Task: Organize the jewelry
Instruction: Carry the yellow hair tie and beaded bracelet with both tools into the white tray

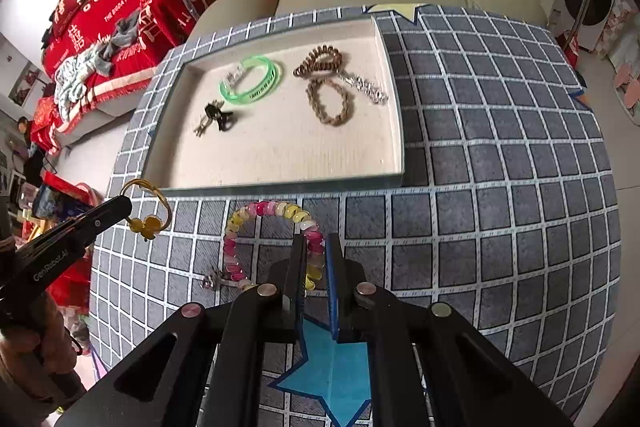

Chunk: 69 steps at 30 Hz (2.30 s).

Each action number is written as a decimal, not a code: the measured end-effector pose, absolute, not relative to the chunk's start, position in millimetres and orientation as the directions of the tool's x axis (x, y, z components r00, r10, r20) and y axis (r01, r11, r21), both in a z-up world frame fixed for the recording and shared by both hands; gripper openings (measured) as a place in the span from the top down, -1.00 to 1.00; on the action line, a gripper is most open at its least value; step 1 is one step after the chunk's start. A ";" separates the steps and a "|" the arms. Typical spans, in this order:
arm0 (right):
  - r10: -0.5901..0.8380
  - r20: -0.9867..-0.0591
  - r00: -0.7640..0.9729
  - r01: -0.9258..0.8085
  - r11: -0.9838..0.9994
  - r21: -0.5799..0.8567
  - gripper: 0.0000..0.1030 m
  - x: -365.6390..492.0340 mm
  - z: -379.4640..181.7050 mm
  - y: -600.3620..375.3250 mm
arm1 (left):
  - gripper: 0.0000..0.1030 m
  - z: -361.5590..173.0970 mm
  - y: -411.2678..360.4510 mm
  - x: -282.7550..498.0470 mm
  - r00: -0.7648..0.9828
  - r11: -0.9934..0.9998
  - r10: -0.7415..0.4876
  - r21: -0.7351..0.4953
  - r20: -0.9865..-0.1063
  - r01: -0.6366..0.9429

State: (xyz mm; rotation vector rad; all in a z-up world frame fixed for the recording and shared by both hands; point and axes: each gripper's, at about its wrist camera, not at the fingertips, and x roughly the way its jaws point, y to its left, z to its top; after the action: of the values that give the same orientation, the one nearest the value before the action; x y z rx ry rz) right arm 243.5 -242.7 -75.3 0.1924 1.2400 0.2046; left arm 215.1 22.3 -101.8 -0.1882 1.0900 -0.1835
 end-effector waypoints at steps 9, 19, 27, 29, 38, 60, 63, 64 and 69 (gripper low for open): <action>0.280 -0.898 0.340 -0.023 0.957 0.289 0.81 270.6 -63.7 -249.6 | 0.67 -85.3 17.8 238.4 0.487 0.967 -0.249 -0.246 -0.838 0.070; 0.310 -0.891 0.330 -0.008 0.945 0.326 0.81 317.5 -75.6 -239.7 | 0.67 -98.0 4.7 276.8 0.480 0.972 -0.234 -0.219 -0.846 0.089; 0.321 -0.905 0.280 -0.031 0.945 0.326 0.81 341.8 -102.2 -220.6 | 0.67 -125.8 6.6 294.9 0.422 0.978 -0.208 -0.197 -0.883 0.071; 0.323 -0.909 0.265 -0.032 0.945 0.326 0.81 345.3 -109.6 -218.1 | 0.67 -132.5 6.1 298.0 0.406 0.980 -0.198 -0.187 -0.892 0.067; 0.327 -0.922 0.206 0.000 0.942 0.335 0.81 365.1 -146.0 -215.4 | 0.67 -156.8 4.7 312.1 0.356 0.987 -0.161 -0.159 -0.920 0.033; 0.244 -0.940 0.240 0.013 0.967 0.255 0.80 394.0 -156.4 -237.5 | 0.67 -167.6 -5.4 336.8 0.373 1.000 -0.023 -0.013 -0.928 0.028; 0.246 -0.939 0.241 0.018 0.966 0.258 0.80 392.7 -156.8 -237.7 | 0.67 -167.4 -6.8 336.0 0.370 0.999 -0.022 -0.012 -0.929 0.030; 0.247 -0.939 0.240 0.019 0.966 0.259 0.79 392.7 -156.8 -237.8 | 0.66 -167.4 -7.2 335.3 0.369 0.999 -0.022 -0.011 -0.929 0.030; 0.260 -0.937 0.233 0.018 0.962 0.271 0.29 391.6 -155.6 -237.2 | 0.66 -166.9 -9.6 333.9 0.364 1.000 -0.011 0.000 -0.931 0.031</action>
State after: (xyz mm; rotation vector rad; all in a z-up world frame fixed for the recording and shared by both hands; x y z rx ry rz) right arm 391.6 -237.2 -155.6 0.2447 1.3294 0.1681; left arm 333.9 -9.6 -166.9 0.0192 1.1984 -0.0274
